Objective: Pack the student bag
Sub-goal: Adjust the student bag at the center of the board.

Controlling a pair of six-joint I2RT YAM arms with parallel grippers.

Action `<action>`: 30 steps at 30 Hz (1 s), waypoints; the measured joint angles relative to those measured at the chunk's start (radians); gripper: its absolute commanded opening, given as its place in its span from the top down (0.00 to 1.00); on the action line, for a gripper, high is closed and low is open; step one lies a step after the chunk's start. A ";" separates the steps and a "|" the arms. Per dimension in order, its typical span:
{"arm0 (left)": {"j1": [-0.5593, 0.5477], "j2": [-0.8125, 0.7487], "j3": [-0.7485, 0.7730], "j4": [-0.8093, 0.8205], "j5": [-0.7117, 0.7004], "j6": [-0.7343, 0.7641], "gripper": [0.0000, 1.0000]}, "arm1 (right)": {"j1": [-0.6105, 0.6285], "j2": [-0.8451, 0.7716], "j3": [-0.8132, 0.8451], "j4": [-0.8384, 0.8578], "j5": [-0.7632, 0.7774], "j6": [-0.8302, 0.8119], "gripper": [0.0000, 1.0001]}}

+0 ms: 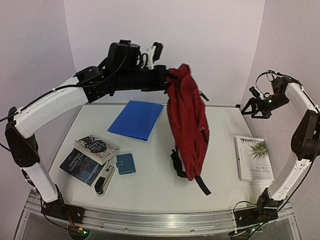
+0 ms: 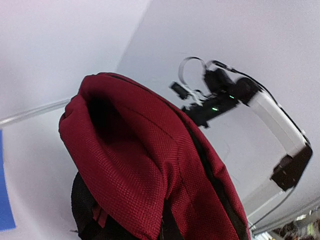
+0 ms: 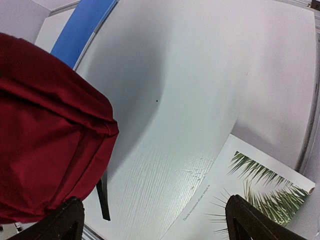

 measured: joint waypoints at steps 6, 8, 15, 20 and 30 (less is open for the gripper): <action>0.170 -0.124 -0.309 0.020 -0.105 -0.160 1.00 | 0.000 0.000 -0.075 0.004 -0.045 0.000 0.02; 0.178 -0.145 -0.360 0.004 -0.156 -0.208 1.00 | 0.000 -0.001 -0.112 0.014 -0.059 0.001 0.02; 0.182 -0.245 -0.480 -0.145 -0.277 -0.386 1.00 | 0.035 -0.014 -0.283 0.063 -0.082 0.040 0.02; 0.185 -0.252 -0.533 -0.147 -0.281 -0.468 0.99 | 0.118 -0.040 -0.359 0.127 -0.089 0.098 0.02; 0.171 -0.112 -0.598 0.066 -0.158 -0.506 0.66 | 0.186 -0.078 -0.480 0.265 -0.099 0.248 0.02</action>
